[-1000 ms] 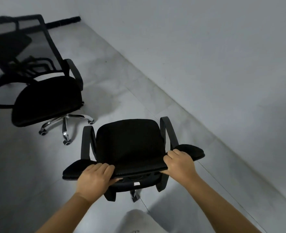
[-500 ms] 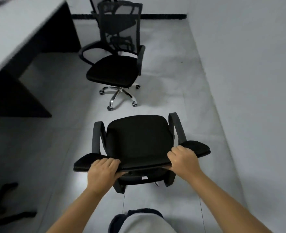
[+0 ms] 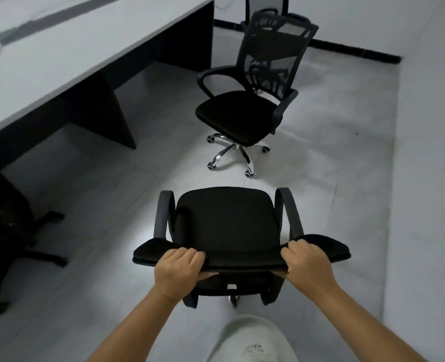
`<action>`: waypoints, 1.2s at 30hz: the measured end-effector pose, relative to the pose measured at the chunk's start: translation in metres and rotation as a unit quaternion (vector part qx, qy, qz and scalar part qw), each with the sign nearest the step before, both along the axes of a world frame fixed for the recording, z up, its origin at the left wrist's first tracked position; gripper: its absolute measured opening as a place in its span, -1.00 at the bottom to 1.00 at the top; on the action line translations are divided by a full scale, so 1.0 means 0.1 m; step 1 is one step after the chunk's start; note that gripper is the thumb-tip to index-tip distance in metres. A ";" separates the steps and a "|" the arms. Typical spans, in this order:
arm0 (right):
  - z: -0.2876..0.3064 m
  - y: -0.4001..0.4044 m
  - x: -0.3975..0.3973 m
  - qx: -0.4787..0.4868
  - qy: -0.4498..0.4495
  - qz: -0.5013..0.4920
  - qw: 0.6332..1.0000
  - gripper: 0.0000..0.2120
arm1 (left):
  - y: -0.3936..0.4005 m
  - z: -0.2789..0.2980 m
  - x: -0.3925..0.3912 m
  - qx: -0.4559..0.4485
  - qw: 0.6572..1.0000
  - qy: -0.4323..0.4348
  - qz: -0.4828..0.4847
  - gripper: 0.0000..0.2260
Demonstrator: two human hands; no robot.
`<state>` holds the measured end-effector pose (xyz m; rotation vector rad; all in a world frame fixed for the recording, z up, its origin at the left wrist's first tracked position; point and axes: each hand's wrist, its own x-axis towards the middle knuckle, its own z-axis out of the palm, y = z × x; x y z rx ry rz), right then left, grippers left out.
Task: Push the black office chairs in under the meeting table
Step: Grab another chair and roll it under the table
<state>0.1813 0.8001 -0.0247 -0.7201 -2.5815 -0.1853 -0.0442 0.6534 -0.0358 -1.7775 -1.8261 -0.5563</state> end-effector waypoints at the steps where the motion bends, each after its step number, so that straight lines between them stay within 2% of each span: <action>1: -0.01 0.01 0.00 0.010 -0.012 0.003 1.000 -0.41 | 0.02 0.02 -0.02 -0.001 1.000 -0.004 0.000 -0.47; 4: -0.03 -0.08 -0.06 0.021 -0.025 0.016 0.999 -0.54 | 0.03 0.05 -0.13 -0.002 1.000 0.003 -0.008 -0.57; 6: -0.02 0.07 -0.06 0.026 -0.029 0.023 0.999 -0.51 | 0.11 0.06 -0.10 -0.029 1.000 -0.006 0.008 -0.53; 8: 0.03 0.28 -0.07 0.031 -0.035 0.042 0.998 -0.56 | 0.20 0.08 -0.02 -0.051 0.998 -0.011 0.039 -0.44; 10: 0.02 0.48 -0.05 0.029 -0.048 0.069 0.996 -0.59 | 0.28 0.09 0.09 -0.054 0.996 -0.019 0.067 -0.44; 14: 0.01 0.98 -0.02 0.030 -0.037 0.146 0.988 -0.49 | 0.45 0.05 0.40 -0.041 0.991 -0.033 0.123 -0.62; 17: -0.01 1.31 -0.03 0.032 -0.022 0.209 0.977 -0.38 | 0.55 0.04 0.64 -0.052 0.983 -0.041 0.172 -0.64; 24: 0.02 2.00 -0.27 0.030 0.010 0.320 0.947 -0.38 | 0.92 0.03 0.98 -0.053 0.959 -0.051 0.273 -0.64; 30: -0.04 2.42 -0.78 0.024 0.033 0.381 0.924 -0.38 | 1.22 0.02 0.79 -0.059 0.942 -0.026 0.328 -0.62; 34: -0.07 2.53 -1.30 0.029 0.026 0.394 0.918 -0.59 | 1.31 0.02 0.44 -0.049 0.933 0.006 0.356 -0.65; 36: -0.09 2.48 -1.58 0.017 0.032 0.407 0.913 -0.56 | 1.25 0.03 0.23 -0.050 0.926 0.015 0.374 -0.58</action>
